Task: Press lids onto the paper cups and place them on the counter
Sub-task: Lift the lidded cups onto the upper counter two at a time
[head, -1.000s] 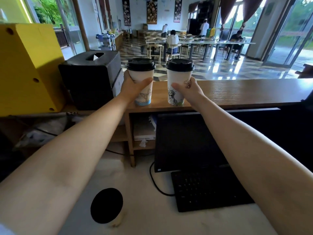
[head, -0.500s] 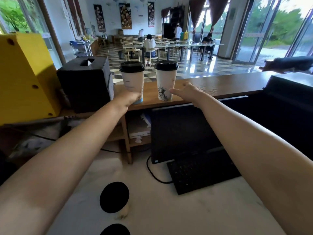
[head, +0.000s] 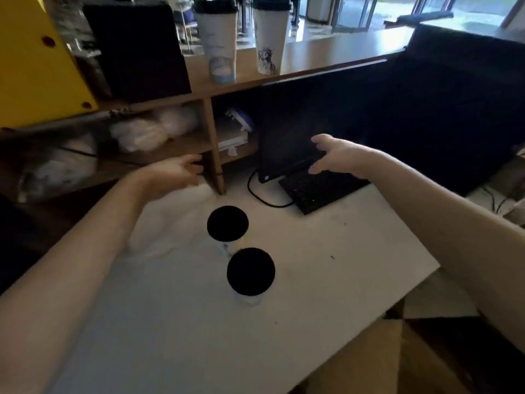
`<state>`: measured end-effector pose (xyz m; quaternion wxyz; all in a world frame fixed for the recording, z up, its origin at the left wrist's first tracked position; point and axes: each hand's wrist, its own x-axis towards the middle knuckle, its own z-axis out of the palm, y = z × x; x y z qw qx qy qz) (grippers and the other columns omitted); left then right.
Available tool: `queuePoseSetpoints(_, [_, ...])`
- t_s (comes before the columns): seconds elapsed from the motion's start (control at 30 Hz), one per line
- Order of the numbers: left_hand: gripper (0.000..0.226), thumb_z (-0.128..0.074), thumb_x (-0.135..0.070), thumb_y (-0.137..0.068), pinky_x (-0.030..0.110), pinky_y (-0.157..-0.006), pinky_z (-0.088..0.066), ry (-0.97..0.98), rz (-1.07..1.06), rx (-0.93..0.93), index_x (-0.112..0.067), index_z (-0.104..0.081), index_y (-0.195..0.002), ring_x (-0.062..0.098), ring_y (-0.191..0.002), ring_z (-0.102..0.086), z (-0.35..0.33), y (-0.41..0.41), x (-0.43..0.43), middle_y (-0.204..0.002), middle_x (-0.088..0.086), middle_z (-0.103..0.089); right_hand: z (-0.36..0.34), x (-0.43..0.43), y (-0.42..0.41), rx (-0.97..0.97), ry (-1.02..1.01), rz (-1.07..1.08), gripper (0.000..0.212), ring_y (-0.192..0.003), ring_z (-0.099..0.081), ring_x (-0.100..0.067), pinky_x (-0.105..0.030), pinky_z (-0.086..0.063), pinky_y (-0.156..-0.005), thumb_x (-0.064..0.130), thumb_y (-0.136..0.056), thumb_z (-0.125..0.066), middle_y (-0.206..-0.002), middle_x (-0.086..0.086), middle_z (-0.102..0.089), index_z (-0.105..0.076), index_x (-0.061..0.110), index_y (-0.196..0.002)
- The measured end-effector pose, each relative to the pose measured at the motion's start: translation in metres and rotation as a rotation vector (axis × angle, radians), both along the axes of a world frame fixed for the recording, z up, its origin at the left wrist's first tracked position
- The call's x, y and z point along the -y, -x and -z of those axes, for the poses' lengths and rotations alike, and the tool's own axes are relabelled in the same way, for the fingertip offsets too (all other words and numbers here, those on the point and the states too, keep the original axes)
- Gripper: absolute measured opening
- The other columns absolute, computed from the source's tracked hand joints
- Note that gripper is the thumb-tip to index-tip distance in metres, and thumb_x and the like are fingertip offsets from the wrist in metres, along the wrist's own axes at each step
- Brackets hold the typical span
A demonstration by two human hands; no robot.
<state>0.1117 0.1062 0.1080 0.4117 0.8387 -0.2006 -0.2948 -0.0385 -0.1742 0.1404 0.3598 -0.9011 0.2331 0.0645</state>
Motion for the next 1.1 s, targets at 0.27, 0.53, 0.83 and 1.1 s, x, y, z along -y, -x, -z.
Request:
queuePoseSetpoints(0.27, [0.091, -0.068, -0.001, -0.081, 0.027, -0.108, -0.028, -0.003, 0.052, -0.217, -0.027, -0.015, -0.15, 0.011, -0.142, -0.023, 0.11, 0.042, -0.056, -0.154, -0.006, -0.028, 0.118, -0.073, 0.089, -0.026, -0.191, -0.027, 0.093, -0.141, -0.022, -0.019, -0.029, -0.031, -0.104, 0.021, -0.078, -0.074, -0.156, 0.003, -0.018, -0.013, 0.027, -0.148])
queuePoseSetpoints(0.53, [0.101, -0.076, -0.011, -0.075, 0.035, -0.113, -0.027, 0.071, 0.051, -0.209, -0.028, -0.01, -0.15, 0.018, -0.144, -0.021, 0.166, 0.058, -0.03, -0.157, -0.002, -0.019, 0.208, -0.134, 0.124, 0.008, -0.292, -0.038, 0.096, -0.132, -0.021, -0.001, -0.011, -0.019, -0.099, 0.033, -0.077, -0.074, -0.145, 0.017, -0.019, -0.011, 0.023, -0.148])
queuePoseSetpoints(0.83, [0.089, -0.071, -0.005, -0.078, 0.032, -0.111, -0.034, 0.298, -0.165, -0.088, -0.018, -0.017, -0.148, 0.011, -0.127, -0.039, 0.194, 0.066, -0.002, -0.149, 0.002, -0.033, 0.247, -0.164, 0.101, 0.26, -0.448, 0.054, 0.094, -0.131, -0.029, 0.003, 0.001, -0.024, -0.1, 0.026, -0.072, -0.079, -0.146, 0.012, -0.03, -0.018, 0.028, -0.143])
queuePoseSetpoints(1.1, [0.091, -0.078, -0.008, -0.072, 0.027, -0.103, -0.039, 0.351, -0.285, -0.013, -0.018, -0.026, -0.146, 0.009, -0.123, -0.044, 0.201, 0.066, 0.013, -0.14, -0.003, -0.044, 0.253, -0.168, 0.085, 0.362, -0.499, 0.118, 0.083, -0.115, -0.038, 0.011, 0.004, -0.03, -0.089, 0.015, -0.071, -0.08, -0.132, 0.01, -0.041, -0.025, 0.036, -0.13])
